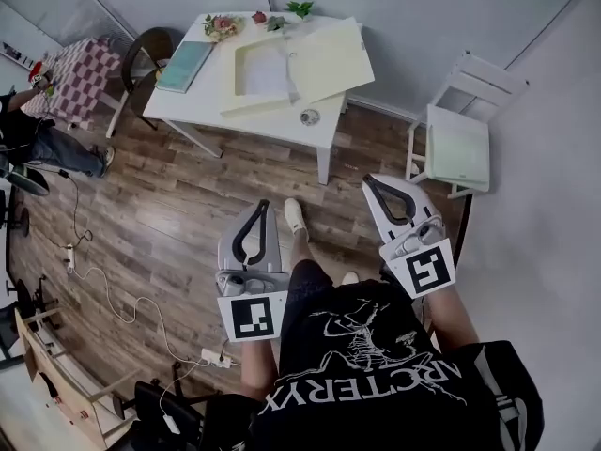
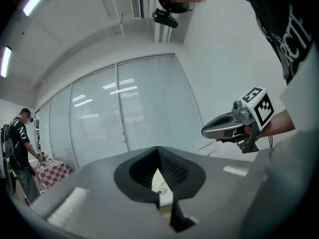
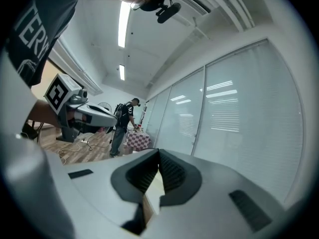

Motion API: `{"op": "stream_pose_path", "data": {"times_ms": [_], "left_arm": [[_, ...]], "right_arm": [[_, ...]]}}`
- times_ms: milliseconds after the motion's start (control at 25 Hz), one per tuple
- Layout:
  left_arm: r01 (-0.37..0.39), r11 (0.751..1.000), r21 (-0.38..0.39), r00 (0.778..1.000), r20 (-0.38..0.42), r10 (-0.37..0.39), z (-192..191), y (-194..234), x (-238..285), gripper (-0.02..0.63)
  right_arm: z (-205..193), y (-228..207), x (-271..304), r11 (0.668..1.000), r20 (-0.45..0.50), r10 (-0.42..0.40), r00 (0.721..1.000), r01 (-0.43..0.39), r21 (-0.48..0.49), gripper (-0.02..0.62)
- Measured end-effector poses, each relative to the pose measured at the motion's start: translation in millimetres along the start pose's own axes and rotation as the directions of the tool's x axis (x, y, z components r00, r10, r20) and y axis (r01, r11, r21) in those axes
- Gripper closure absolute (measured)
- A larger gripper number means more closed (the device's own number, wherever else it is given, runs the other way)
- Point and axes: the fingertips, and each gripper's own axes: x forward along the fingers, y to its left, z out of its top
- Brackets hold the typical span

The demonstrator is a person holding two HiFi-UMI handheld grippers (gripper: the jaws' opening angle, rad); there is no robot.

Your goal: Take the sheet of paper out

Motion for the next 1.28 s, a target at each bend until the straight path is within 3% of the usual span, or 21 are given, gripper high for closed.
{"op": "stream_pose_path", "data": {"times_ms": [120,280,520,720,1080,1280], "left_arm": [[-0.004,1.0,-0.016,1.0,-0.004,0.004,-14.2,42.4,49.4,0.598],[0.035,0.999,-0.015,0.999,-0.025,-0.035,-23.7,113.3,130.4,0.598],[0.096,0.995,0.029,0.995,-0.006,-0.096,-13.8,201.2,226.3,0.598],[0.129,0.988,0.089,0.992,-0.003,-0.129,-10.7,204.0,279.5,0.598],[0.072,0.996,0.048,0.997,-0.03,-0.071,-6.9,201.8,313.6,0.598],[0.045,0.998,0.041,0.999,-0.033,-0.044,-5.3,203.4,324.0,0.598]], "right_arm": [[-15.2,-12.0,64.1,0.999,-0.032,0.03,0.999,-0.031,-0.034,0.583],[-29.2,-41.3,163.1,0.998,-0.086,0.056,0.995,-0.056,-0.002,0.583],[-23.0,-89.7,265.0,0.999,-0.133,0.003,0.991,0.003,0.043,0.583],[-33.1,-118.3,294.7,0.998,-0.152,-0.016,0.988,0.024,0.052,0.583],[-32.3,-161.6,330.0,0.997,-0.081,0.045,0.996,-0.039,0.066,0.581],[-34.1,-176.3,336.0,0.995,-0.049,0.032,0.998,-0.027,0.096,0.565]]}}
